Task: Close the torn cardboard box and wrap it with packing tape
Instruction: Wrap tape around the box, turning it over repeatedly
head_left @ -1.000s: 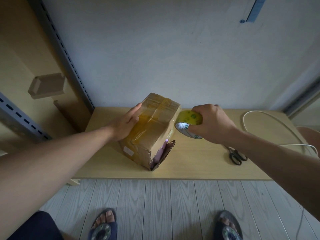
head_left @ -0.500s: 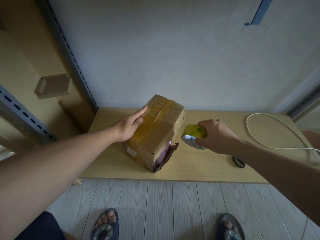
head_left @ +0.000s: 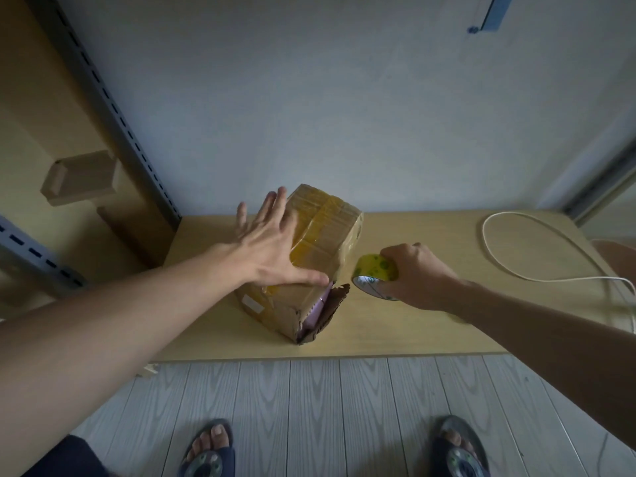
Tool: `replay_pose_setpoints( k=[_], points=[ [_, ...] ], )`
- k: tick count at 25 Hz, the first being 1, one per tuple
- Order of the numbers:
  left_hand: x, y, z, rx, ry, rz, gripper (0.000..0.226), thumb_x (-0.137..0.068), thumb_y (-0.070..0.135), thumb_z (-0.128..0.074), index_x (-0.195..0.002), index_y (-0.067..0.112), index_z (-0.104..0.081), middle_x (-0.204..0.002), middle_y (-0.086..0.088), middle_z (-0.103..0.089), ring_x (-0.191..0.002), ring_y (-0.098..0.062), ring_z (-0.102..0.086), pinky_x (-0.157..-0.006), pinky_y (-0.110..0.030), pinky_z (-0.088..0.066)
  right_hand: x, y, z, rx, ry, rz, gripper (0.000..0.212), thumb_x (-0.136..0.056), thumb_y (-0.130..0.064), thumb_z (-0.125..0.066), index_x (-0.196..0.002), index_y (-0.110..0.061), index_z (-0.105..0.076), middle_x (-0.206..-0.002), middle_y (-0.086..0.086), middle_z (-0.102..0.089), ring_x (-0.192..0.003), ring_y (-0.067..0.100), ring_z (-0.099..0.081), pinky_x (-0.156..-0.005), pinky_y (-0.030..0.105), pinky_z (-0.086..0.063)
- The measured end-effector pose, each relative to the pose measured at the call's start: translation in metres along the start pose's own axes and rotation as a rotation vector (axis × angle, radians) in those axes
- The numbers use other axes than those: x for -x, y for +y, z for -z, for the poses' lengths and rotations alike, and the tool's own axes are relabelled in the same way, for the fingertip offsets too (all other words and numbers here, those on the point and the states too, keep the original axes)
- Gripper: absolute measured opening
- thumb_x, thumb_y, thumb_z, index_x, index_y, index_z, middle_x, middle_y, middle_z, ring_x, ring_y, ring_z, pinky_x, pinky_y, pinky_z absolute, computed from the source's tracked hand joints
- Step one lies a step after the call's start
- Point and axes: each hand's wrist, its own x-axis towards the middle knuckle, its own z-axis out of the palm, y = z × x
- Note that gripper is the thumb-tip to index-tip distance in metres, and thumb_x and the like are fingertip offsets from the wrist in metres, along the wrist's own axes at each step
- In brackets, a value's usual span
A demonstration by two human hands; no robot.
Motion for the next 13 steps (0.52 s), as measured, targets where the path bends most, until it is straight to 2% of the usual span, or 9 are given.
replay_pose_setpoints(
  k=[3, 7, 9, 11, 13],
  points=[
    [-0.002, 0.027, -0.005, 0.053, -0.114, -0.036, 0.123, -0.072, 0.088, -0.053, -0.153, 0.040, 0.027, -0.154, -0.001, 0.046, -0.144, -0.035, 0.038, -0.106, -0.084, -0.001, 0.001, 0.001, -0.001, 0.034, 0.002, 0.004, 0.023, -0.076, -0.036, -0.066, -0.070, -0.019, -0.053, -0.069, 0.001, -0.060, -0.060, 0.021, -0.054, -0.050, 0.030, -0.040],
    [-0.001, 0.026, -0.011, 0.162, -0.083, -0.021, 0.105, -0.083, 0.070, -0.058, -0.151, 0.055, 0.020, -0.155, 0.003, 0.045, -0.142, -0.035, 0.041, -0.106, -0.084, -0.002, 0.003, -0.001, 0.004, 0.001, 0.032, 0.040, 0.028, -0.079, -0.033, -0.067, -0.065, -0.021, -0.047, -0.062, -0.003, -0.052, -0.054, 0.016, -0.045, -0.048, 0.027, -0.035],
    [-0.001, 0.026, -0.014, 0.235, -0.015, -0.045, 0.102, -0.085, 0.060, -0.064, -0.153, 0.056, 0.011, -0.160, 0.000, 0.037, -0.144, -0.038, 0.038, -0.113, -0.078, -0.003, 0.003, -0.001, 0.003, -0.034, 0.071, 0.062, 0.030, -0.076, -0.038, -0.067, -0.063, -0.022, -0.045, -0.059, -0.004, -0.049, -0.053, 0.017, -0.043, -0.048, 0.027, -0.034],
    [0.001, 0.022, -0.016, 0.291, 0.043, -0.066, 0.101, -0.085, 0.055, -0.068, -0.154, 0.056, 0.005, -0.164, 0.001, 0.030, -0.149, -0.041, 0.026, -0.116, -0.073, -0.007, 0.003, -0.002, 0.003, -0.089, 0.122, 0.079, 0.027, -0.073, -0.041, -0.066, -0.065, -0.021, -0.048, -0.058, -0.003, -0.051, -0.053, 0.017, -0.043, -0.047, 0.029, -0.035],
    [0.002, 0.017, -0.016, 0.345, 0.061, -0.069, 0.101, -0.082, 0.058, -0.070, -0.153, 0.059, 0.002, -0.165, 0.006, 0.026, -0.154, -0.038, 0.010, -0.116, -0.073, -0.014, -0.001, -0.003, 0.003, -0.131, 0.181, 0.095, 0.019, -0.073, -0.030, -0.069, -0.072, -0.016, -0.057, -0.062, 0.001, -0.056, -0.057, 0.019, -0.048, -0.049, 0.030, -0.038]
  ],
)
